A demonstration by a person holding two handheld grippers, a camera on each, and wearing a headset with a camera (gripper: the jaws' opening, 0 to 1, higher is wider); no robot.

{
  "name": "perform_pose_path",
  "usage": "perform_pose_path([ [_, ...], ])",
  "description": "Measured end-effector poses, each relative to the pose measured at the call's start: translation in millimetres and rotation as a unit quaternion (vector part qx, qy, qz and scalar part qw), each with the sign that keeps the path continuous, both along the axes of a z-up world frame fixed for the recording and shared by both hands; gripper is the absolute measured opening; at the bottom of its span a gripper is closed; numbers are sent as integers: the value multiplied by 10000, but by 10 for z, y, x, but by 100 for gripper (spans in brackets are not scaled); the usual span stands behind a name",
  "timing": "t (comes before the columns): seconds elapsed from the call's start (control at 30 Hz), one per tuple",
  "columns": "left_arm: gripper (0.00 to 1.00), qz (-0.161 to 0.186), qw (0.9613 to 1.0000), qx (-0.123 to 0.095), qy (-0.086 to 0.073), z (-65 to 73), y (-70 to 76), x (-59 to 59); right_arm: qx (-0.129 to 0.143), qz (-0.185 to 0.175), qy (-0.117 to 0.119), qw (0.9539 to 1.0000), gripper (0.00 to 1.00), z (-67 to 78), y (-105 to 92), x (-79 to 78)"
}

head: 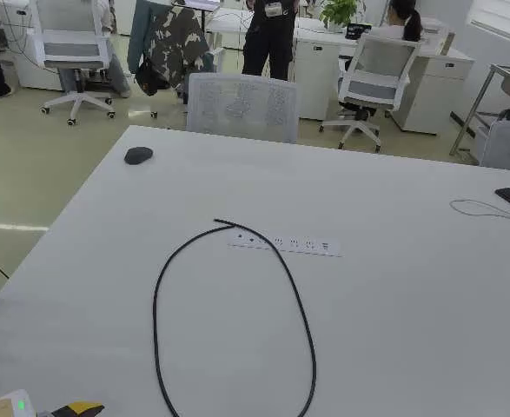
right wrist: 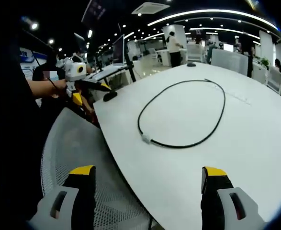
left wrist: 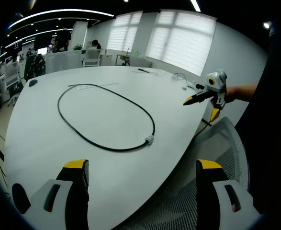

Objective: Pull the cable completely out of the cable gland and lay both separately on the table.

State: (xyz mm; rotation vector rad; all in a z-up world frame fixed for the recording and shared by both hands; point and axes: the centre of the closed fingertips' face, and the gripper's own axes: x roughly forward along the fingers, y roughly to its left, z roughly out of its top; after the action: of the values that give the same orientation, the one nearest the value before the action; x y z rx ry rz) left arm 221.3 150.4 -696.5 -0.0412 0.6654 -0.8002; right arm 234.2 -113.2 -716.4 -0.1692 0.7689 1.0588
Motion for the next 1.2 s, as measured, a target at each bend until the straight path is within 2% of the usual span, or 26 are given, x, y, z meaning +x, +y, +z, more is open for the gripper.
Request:
perform_pose_path([
  [0.13, 98, 23, 10000, -93, 7, 24, -20, 6, -96, 39, 50, 9999, 93, -57, 8, -42],
  [0.37, 99, 92, 9998, -160, -26, 53, -18, 62, -71, 50, 5, 10000, 94, 6, 14, -5],
  [0.5, 99, 87, 9998, -165, -5, 33, -42, 36, -91, 24, -12, 10000, 94, -4, -2, 25],
  [0.63, 98, 109, 9997, -167, -107, 66, -65, 25, -123, -4, -108, 9999, 92, -2, -31, 50],
  [0.83, 97, 140, 9996, -151, -197, 84, -54, 75, -81, -37, -67, 9999, 89, -22, -13, 86],
  [1.0, 95, 307, 9986, -360, -225, 160, -52, 140, -31, 63, -118, 9999, 89, 0, 76, 131],
  [1.2, 95, 255, 9991, -201, -263, 146, -60, 148, 34, 111, -152, 9998, 88, 14, 149, 191],
])
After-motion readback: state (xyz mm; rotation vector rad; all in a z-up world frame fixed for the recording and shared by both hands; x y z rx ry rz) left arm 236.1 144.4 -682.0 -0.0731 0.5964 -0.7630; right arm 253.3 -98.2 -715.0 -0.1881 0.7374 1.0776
